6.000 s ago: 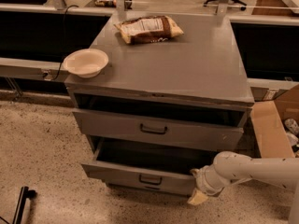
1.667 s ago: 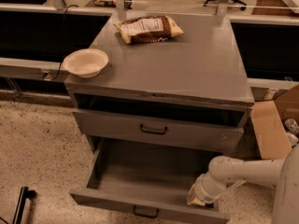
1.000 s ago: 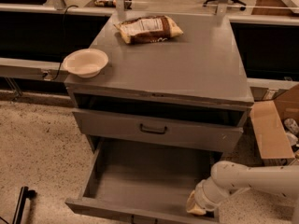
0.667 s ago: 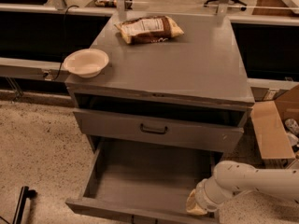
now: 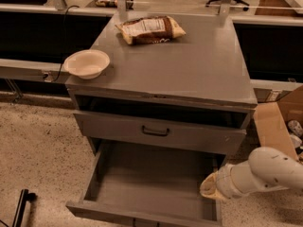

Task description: Open middle drawer

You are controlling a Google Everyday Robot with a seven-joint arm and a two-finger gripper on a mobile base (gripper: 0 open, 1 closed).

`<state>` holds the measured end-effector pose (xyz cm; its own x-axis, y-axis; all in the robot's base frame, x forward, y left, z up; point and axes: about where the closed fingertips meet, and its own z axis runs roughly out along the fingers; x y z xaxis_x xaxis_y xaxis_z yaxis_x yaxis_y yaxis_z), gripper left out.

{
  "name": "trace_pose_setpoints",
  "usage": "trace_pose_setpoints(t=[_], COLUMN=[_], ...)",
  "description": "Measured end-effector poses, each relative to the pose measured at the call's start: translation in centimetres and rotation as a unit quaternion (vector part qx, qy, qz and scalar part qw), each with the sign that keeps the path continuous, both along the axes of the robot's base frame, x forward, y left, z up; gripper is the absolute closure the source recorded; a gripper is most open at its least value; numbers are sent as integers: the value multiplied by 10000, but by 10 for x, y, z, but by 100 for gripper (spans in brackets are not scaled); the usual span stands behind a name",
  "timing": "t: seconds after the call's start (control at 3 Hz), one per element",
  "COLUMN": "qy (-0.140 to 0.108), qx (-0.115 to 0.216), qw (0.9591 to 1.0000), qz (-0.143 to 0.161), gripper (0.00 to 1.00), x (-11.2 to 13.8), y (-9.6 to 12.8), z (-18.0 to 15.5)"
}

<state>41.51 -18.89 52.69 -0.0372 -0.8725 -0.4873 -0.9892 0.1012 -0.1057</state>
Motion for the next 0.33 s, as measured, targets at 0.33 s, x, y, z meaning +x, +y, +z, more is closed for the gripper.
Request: trace_pose_setpoints(t=[0.33], qy=[-493], qx=[260], qw=[9979], qz=[332], gripper=[100], x=[4], y=[-12], z=[74])
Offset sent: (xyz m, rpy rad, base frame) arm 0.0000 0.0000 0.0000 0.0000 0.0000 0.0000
